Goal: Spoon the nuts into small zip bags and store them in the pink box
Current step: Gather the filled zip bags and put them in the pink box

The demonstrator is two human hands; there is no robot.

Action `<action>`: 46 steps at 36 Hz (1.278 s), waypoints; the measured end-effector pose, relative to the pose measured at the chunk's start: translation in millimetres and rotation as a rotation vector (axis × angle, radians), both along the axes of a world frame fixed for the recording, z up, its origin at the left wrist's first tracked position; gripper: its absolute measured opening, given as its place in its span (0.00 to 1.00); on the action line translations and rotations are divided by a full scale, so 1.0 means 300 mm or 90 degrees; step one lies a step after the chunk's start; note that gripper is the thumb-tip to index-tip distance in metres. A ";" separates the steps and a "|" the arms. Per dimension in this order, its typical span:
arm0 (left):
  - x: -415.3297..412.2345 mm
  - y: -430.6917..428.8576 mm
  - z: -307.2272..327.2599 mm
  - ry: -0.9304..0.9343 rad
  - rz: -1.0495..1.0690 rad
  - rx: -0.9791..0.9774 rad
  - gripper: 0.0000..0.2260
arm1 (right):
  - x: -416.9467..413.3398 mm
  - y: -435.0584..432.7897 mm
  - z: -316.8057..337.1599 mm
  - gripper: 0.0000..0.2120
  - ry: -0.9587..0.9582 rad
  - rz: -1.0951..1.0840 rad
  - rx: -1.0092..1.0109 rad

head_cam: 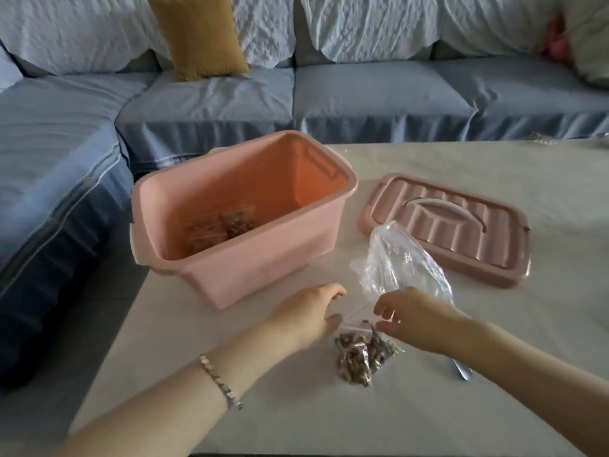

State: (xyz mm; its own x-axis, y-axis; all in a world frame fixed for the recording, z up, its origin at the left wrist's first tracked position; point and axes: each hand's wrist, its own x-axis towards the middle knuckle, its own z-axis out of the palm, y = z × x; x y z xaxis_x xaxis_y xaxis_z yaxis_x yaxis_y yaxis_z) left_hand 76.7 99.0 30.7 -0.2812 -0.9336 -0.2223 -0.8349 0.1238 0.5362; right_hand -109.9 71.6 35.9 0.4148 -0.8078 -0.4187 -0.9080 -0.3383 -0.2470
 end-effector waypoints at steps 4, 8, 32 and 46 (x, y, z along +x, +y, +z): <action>-0.064 -0.016 -0.119 -0.093 -0.018 0.073 0.16 | -0.023 0.025 -0.089 0.16 -0.013 -0.063 -0.006; -0.066 -0.002 -0.146 -0.093 0.002 0.064 0.09 | -0.007 0.028 -0.154 0.19 -0.054 -0.060 -0.033; 0.382 0.122 0.371 0.094 0.290 -0.401 0.05 | 0.196 -0.060 0.238 0.03 -0.230 0.116 -0.126; 0.554 -0.284 0.270 -0.217 0.242 -0.041 0.05 | 0.585 -0.400 0.344 0.03 -0.335 0.128 -0.277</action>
State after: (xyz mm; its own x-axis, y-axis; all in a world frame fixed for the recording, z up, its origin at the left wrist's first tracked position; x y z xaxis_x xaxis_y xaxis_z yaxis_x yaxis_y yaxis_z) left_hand 242.9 13.9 111.7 0.1587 -0.9707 -0.1804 -0.9535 -0.1981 0.2272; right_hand 65.6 -48.5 139.1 0.6314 -0.7432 0.2216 -0.6149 -0.6538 -0.4408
